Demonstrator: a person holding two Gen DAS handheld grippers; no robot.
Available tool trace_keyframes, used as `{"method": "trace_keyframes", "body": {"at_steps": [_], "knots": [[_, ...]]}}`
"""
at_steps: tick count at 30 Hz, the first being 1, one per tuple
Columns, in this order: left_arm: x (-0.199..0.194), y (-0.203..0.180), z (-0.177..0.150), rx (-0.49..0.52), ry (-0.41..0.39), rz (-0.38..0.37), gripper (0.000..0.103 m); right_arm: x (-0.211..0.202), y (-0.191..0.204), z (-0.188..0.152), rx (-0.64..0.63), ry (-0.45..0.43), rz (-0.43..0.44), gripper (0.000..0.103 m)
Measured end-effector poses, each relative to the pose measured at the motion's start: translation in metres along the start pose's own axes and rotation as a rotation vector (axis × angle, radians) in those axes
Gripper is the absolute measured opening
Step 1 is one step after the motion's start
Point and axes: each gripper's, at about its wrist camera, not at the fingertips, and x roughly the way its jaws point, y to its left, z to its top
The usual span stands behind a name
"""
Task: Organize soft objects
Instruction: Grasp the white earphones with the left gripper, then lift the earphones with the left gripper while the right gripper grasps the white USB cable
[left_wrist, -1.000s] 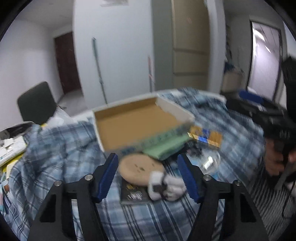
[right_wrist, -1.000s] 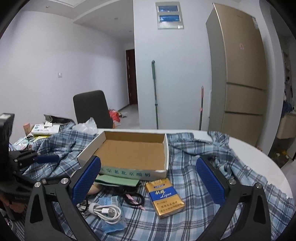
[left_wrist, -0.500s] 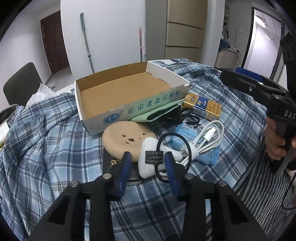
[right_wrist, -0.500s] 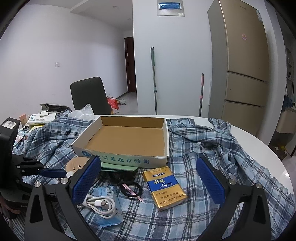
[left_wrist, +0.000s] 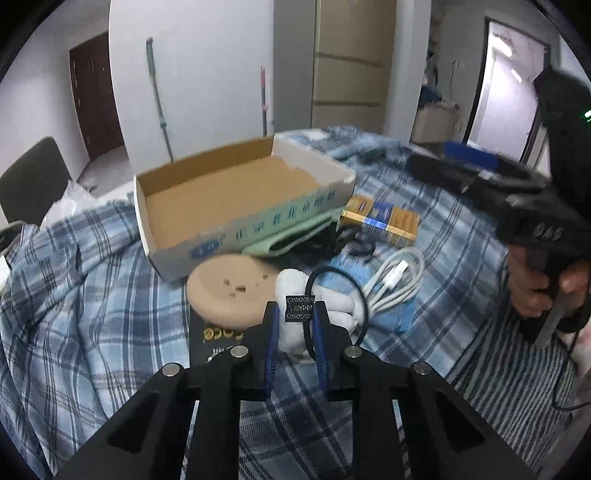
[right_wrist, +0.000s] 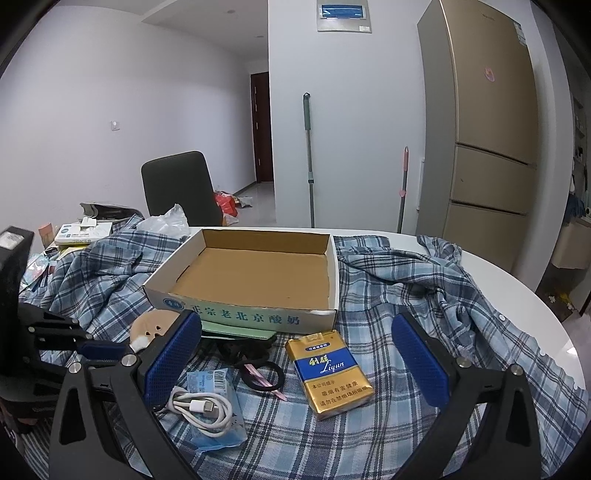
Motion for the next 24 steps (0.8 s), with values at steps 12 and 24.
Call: {"method": "trace_keyframes", "body": {"at_steps": [12, 24], "knots": [[-0.055, 0.013, 0.001, -0.072, -0.368, 0.196, 0.019, 0.011, 0.024, -0.001, -0.122, 0.097, 0.138, 0.097], [-0.065, 0.026, -0.001, -0.143, -0.407, 0.244, 0.019, 0.046, 0.074, -0.034, -0.37, 0.371, 0.254, 0.067]]}}
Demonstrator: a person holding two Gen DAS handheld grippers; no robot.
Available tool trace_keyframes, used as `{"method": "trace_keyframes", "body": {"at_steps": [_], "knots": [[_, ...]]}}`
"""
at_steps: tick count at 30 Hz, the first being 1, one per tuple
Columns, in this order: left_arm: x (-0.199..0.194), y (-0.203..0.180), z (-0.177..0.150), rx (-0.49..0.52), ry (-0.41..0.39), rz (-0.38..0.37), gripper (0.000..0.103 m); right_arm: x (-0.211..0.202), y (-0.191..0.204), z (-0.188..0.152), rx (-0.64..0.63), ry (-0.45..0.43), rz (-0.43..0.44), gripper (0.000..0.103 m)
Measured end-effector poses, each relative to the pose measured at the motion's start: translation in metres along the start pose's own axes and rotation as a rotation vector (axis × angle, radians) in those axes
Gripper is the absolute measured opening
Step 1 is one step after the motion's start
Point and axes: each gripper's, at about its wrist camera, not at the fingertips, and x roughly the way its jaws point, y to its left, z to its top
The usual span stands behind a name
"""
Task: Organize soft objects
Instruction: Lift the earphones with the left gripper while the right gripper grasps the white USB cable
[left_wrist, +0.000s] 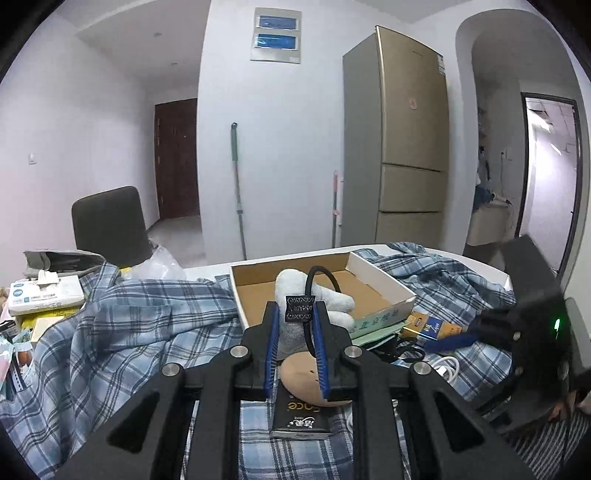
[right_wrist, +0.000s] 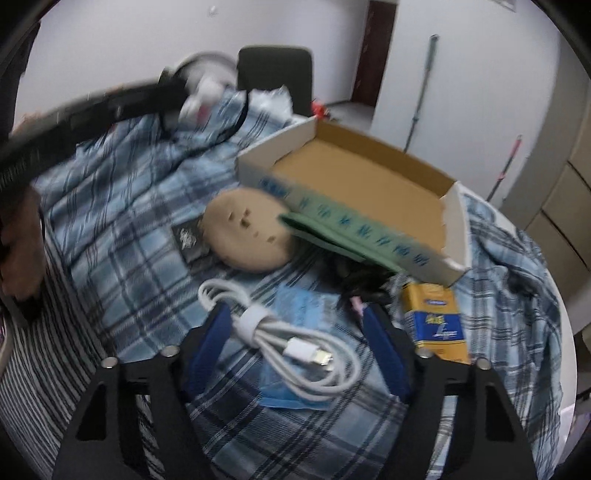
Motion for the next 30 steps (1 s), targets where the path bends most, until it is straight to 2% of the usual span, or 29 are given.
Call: {"method": "trace_keyframes", "body": {"at_steps": [3, 8, 12, 14, 17, 20, 25, 30], "knots": [[0.002, -0.006, -0.002, 0.022, 0.007, 0.026, 0.019, 0.001, 0.003, -0.001, -0.018, 0.004, 0.018, 0.062], [0.003, -0.002, -0.002, 0.002, 0.012, 0.013, 0.019, 0.0, 0.003, -0.004, -0.019, 0.022, 0.052, 0.052], [0.003, -0.002, -0.002, 0.004, 0.012, 0.013, 0.019, -0.001, 0.003, -0.003, -0.06, 0.04, 0.085, 0.05], [0.004, -0.003, -0.003, 0.008, 0.016, 0.012, 0.019, 0.0, 0.005, -0.004, -0.11, 0.074, 0.119, 0.054], [0.004, -0.004, -0.003, 0.01, 0.016, 0.013, 0.019, 0.001, 0.011, -0.008, -0.184, 0.111, 0.072, 0.052], [0.004, -0.004, -0.003, 0.01, 0.015, 0.012, 0.019, 0.002, 0.013, -0.011, -0.205, 0.117, 0.002, 0.033], [0.003, -0.005, -0.003, 0.015, 0.01, 0.009, 0.019, -0.01, 0.007, -0.014, -0.171, 0.074, 0.029, 0.029], [0.0, -0.005, -0.002, 0.015, -0.007, 0.012, 0.019, -0.023, 0.001, -0.013, -0.099, 0.007, -0.001, 0.027]]}}
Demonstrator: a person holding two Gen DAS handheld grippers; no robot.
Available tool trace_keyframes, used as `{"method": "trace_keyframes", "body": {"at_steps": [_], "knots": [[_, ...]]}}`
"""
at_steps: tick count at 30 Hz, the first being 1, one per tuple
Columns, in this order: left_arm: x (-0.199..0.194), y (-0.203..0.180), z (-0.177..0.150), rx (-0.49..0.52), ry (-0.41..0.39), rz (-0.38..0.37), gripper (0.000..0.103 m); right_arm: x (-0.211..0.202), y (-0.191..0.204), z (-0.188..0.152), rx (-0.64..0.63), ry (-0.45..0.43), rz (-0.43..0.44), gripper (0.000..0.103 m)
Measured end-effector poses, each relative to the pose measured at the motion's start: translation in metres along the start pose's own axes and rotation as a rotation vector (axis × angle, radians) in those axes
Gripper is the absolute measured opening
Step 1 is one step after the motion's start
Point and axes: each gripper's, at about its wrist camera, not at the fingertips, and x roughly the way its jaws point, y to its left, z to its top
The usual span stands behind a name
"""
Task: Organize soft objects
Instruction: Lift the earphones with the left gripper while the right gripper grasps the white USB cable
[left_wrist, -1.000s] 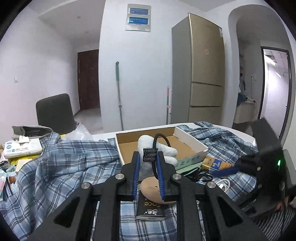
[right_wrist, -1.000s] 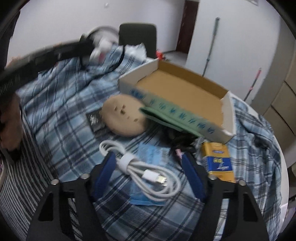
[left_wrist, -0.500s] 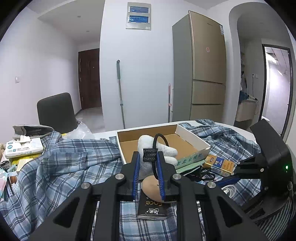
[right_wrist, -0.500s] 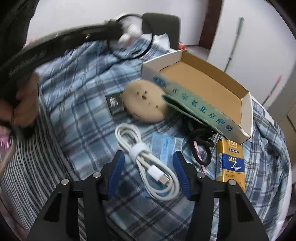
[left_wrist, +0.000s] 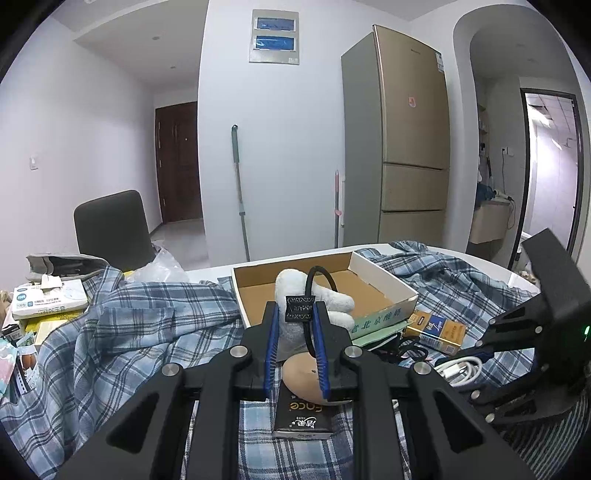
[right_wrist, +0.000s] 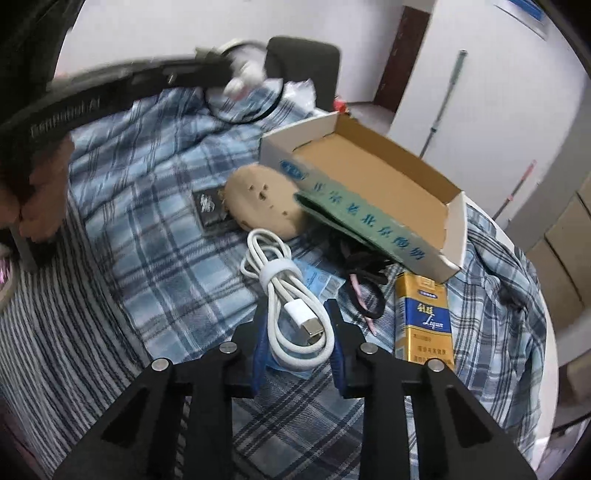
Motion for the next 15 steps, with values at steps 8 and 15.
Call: {"method": "trace_keyframes", "body": {"at_steps": [8, 15], "knots": [[-0.017, 0.005, 0.008, -0.025, -0.04, 0.052, 0.019, -0.033, -0.023, -0.007, 0.171, -0.156, 0.008, 0.025], [-0.032, -0.001, 0.023, 0.001, -0.083, 0.083, 0.019, -0.05, -0.032, -0.006, 0.219, -0.249, 0.001, 0.024]]}}
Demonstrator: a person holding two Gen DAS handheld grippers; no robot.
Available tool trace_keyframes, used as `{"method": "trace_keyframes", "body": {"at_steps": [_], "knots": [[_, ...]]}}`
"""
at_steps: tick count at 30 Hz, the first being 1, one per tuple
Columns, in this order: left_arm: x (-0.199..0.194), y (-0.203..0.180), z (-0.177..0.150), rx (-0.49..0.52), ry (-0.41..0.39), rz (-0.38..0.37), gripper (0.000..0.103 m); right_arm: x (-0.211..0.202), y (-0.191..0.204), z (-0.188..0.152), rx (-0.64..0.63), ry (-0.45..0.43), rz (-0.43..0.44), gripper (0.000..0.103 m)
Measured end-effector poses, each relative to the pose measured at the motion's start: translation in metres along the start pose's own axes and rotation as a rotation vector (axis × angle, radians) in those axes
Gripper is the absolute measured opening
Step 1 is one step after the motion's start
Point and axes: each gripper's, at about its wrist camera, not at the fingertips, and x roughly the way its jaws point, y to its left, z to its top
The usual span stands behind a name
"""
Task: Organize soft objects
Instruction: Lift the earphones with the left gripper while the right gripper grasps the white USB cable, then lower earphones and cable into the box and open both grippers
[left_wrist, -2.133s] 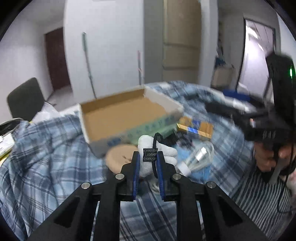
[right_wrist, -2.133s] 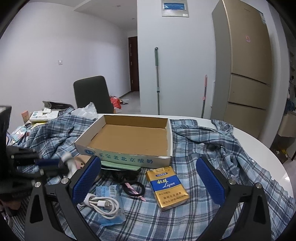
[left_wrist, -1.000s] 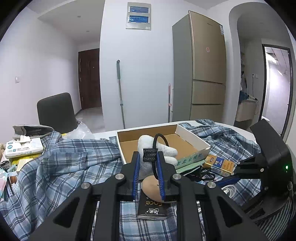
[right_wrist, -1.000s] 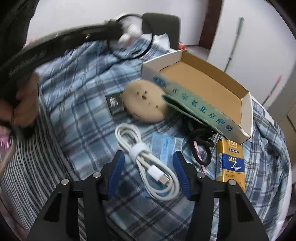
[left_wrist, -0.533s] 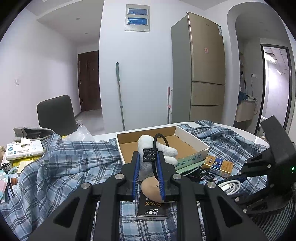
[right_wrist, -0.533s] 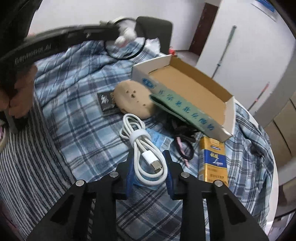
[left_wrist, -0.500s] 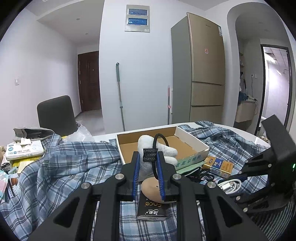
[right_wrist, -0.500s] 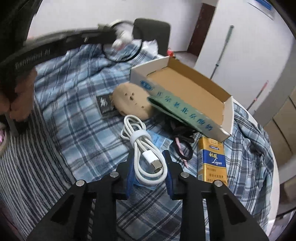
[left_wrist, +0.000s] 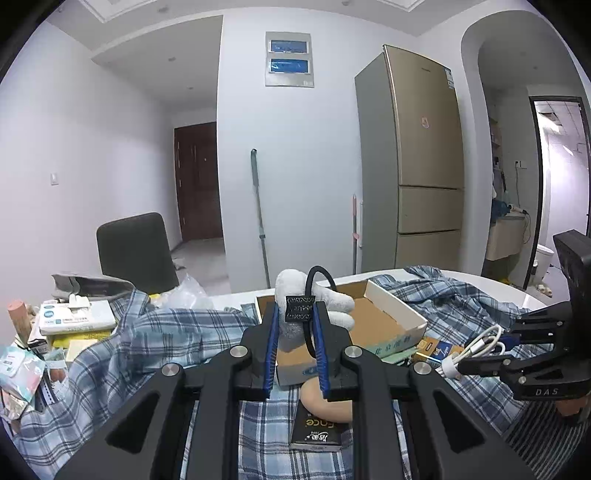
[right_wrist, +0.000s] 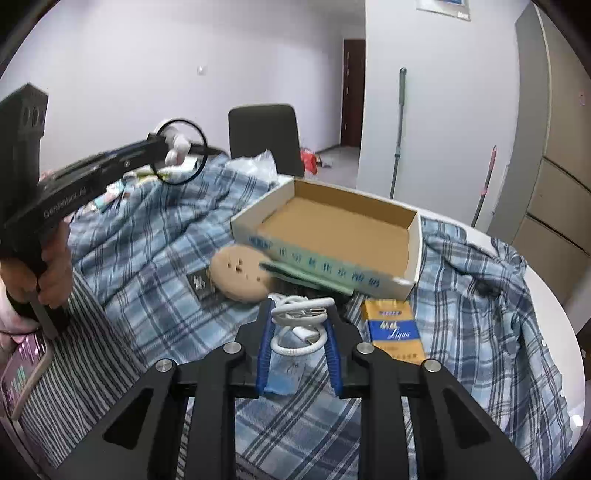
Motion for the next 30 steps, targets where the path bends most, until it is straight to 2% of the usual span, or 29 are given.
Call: {"method": "trace_keyframes", "body": {"at_steps": [6, 10, 14, 17, 20, 22, 25, 30], "knots": [[-0.002, -0.005, 0.018, 0.011, -0.007, 0.0, 0.019, -0.014, -0.002, 0.019, -0.003, -0.088, -0.026, 0.023], [0.002, -0.008, 0.036, -0.002, -0.012, -0.006, 0.019, -0.02, -0.011, 0.045, 0.001, -0.149, -0.066, 0.023], [0.009, -0.018, 0.056, 0.032, -0.094, 0.046, 0.019, -0.014, -0.026, 0.074, 0.013, -0.201, -0.126, 0.023], [0.026, -0.027, 0.067, 0.088, -0.111, 0.097, 0.019, 0.007, -0.036, 0.094, 0.016, -0.166, -0.149, 0.023], [0.063, -0.021, 0.073, 0.033, -0.025, 0.066, 0.019, 0.031, -0.051, 0.105, 0.054, -0.145, -0.168, 0.023], [0.084, -0.02, 0.071, 0.041, 0.0, 0.087, 0.019, 0.048, -0.059, 0.109, 0.081, -0.128, -0.185, 0.023], [0.112, -0.018, 0.065, 0.039, 0.059, 0.078, 0.019, 0.072, -0.069, 0.107, 0.108, -0.104, -0.201, 0.023], [0.161, -0.011, 0.043, 0.006, 0.219, 0.041, 0.019, 0.106, -0.076, 0.093, 0.134, -0.031, -0.2, 0.023]]}}
